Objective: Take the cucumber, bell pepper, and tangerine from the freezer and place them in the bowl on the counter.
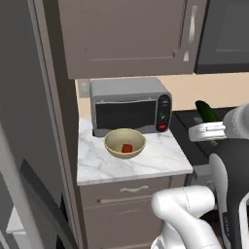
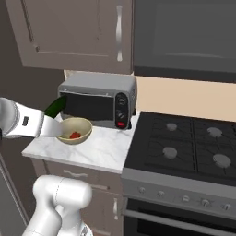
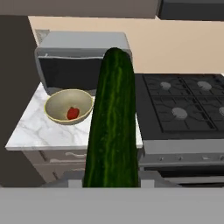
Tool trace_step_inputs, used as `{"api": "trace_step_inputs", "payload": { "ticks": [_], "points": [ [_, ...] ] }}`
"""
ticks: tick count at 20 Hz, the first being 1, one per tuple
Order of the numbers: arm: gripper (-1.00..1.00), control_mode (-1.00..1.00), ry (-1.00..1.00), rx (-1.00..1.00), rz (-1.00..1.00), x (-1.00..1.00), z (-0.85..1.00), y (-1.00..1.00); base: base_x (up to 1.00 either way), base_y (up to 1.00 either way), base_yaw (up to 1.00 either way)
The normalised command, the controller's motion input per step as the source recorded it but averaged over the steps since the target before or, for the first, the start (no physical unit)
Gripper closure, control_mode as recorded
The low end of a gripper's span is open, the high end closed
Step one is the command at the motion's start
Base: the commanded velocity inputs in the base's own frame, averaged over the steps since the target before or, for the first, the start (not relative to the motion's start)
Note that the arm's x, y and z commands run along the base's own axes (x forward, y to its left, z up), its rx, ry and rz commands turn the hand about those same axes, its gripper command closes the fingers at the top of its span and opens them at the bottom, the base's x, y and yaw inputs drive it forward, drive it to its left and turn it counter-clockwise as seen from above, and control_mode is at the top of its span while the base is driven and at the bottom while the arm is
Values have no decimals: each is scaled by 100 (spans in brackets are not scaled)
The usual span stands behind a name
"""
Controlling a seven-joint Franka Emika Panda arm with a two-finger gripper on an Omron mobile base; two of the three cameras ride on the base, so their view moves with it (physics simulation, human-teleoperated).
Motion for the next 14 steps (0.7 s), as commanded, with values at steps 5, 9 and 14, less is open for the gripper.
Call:
{"api": "trace_step_inputs", "payload": {
  "ticks": [5, 9, 14],
  "points": [
    [100, 100, 0, 0, 0, 0, 0, 0, 51, 26, -9],
    [100, 100, 0, 0, 0, 0, 0, 0, 39, 28, -10],
    [100, 100, 0, 0, 0, 0, 0, 0, 41, 28, -9]
  ]
}}
